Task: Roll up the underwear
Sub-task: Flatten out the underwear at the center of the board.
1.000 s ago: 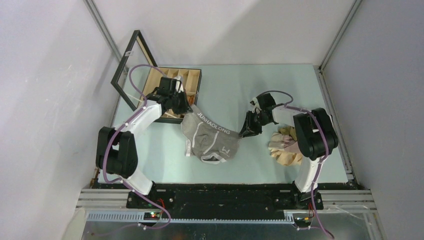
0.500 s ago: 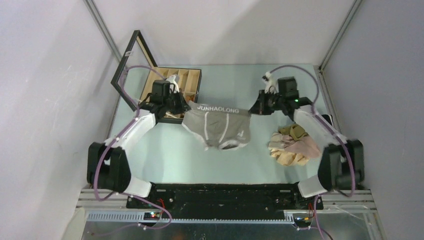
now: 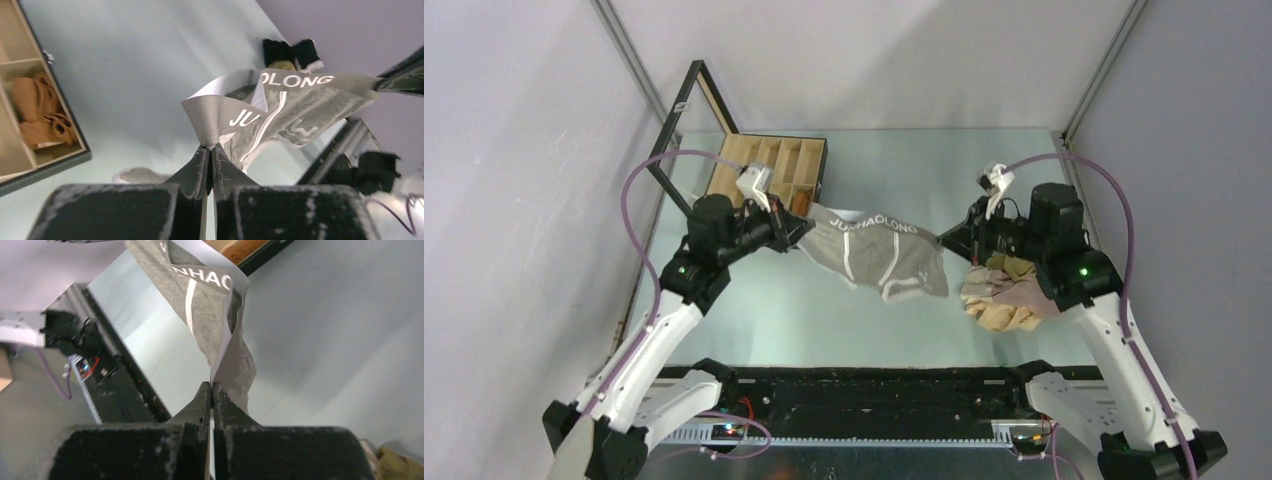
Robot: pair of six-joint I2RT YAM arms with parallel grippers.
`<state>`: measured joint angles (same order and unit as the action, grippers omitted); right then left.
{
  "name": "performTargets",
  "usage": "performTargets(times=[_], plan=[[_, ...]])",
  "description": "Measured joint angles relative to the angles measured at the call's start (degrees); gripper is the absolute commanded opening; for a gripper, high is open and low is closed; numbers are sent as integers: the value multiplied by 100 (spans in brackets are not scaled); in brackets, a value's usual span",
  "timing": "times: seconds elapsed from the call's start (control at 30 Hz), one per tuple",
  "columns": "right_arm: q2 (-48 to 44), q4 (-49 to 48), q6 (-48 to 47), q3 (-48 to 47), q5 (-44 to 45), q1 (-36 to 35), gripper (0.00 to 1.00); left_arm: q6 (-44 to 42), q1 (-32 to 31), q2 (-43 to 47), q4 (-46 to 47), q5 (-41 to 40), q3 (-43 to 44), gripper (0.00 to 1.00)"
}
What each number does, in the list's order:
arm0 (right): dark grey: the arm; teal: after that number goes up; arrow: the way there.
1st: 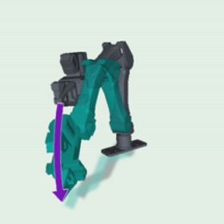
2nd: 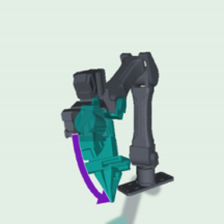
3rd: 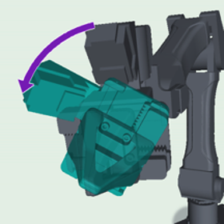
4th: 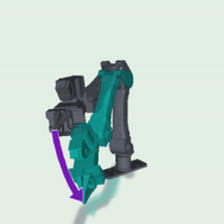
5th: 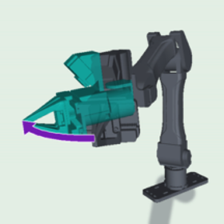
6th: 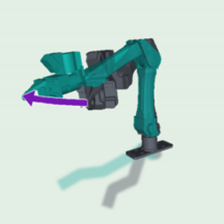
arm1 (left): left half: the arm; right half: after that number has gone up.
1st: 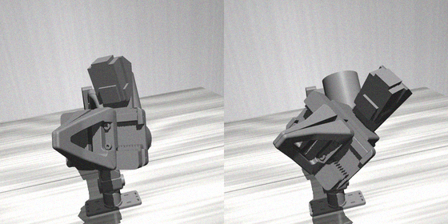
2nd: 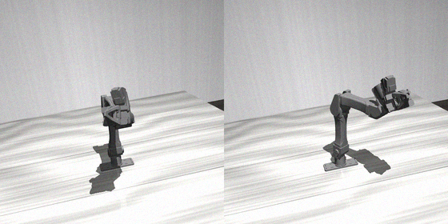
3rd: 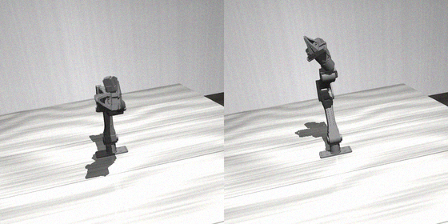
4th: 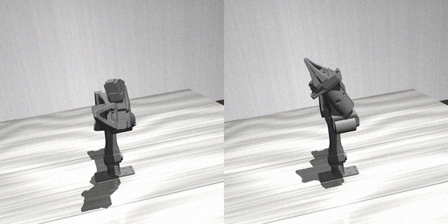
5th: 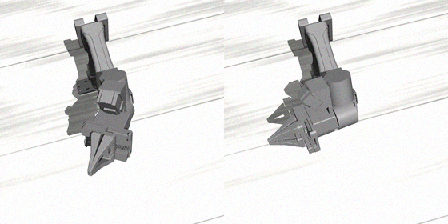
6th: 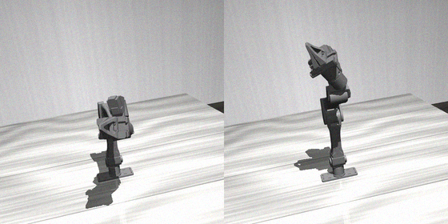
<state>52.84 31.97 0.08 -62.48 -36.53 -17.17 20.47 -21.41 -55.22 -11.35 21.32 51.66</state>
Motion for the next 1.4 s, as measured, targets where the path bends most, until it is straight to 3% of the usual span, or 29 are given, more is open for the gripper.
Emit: performTargets(times=[0.2, 0.37, 0.63, 0.77, 0.87, 1.03, 1.23, 1.4], plan=[[-785, 404, -162, 717, -621, -168, 0, -81, 15, 962, -79, 772, -870, 12], [-1034, 597, -94, 1519, -911, 166, 0, 262, 752, 1226, -205, 859, -1572, 16], [-17, -170, 216, 1967, -850, 323, 0, 787, 911, 149, 170, 308, -1867, 7], [734, -732, 275, 2026, -540, 365, 0, 903, 918, -793, 573, 39, -1838, 24], [1349, -1045, 262, 1985, -313, 496, 0, 909, 870, -1429, 588, 28, -1576, 37], [2267, -1174, 295, 1757, 348, 796, 0, 708, 308, -2516, 531, 28, -459, 44], [2636, -1165, 490, 1517, 1021, 979, 0, 103, -457, -4168, 74, -140, 1375, 47], [2614, -1123, 608, 1449, 1226, 1012, 0, -306, -717, -5016, -455, -629, 1985, 65]])
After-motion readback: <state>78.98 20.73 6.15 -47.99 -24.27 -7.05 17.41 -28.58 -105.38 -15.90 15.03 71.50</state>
